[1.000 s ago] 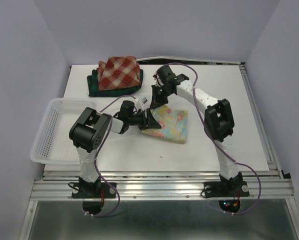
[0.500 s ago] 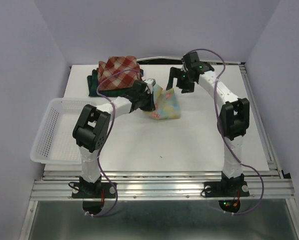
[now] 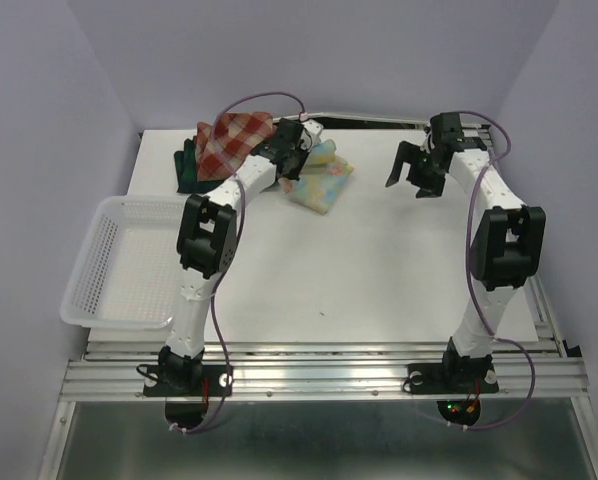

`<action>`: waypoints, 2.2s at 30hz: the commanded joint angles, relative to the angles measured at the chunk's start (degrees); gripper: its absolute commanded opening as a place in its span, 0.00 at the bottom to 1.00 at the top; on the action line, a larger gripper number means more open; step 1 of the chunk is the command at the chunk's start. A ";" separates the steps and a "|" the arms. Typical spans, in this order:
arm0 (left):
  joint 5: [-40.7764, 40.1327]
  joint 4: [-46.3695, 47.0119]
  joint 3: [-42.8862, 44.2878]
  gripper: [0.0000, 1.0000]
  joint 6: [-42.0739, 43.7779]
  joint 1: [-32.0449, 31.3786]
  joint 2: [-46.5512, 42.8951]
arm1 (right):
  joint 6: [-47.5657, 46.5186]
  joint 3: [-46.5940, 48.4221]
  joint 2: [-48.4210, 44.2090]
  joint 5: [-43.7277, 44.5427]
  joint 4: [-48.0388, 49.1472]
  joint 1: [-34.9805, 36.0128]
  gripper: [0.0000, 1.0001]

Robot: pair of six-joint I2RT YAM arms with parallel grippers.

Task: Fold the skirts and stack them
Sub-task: Neatly place the folded skirt to the corner

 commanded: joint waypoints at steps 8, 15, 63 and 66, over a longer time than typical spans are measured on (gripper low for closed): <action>5.88 -3.34 14.44 0.00 3.90 4.61 -2.29 | -2.00 -3.26 -1.77 -3.83 1.24 0.68 1.00; 10.80 -4.49 18.40 0.00 0.74 7.77 -3.78 | -2.09 -3.79 -1.24 -5.16 1.15 0.68 1.00; 37.00 -1.94 21.91 0.20 -8.41 30.45 8.08 | -2.53 -5.81 1.92 -8.23 1.77 0.68 1.00; 37.09 -1.59 22.80 0.22 -8.85 31.85 9.31 | -2.53 -6.07 1.66 -8.58 1.94 0.68 1.00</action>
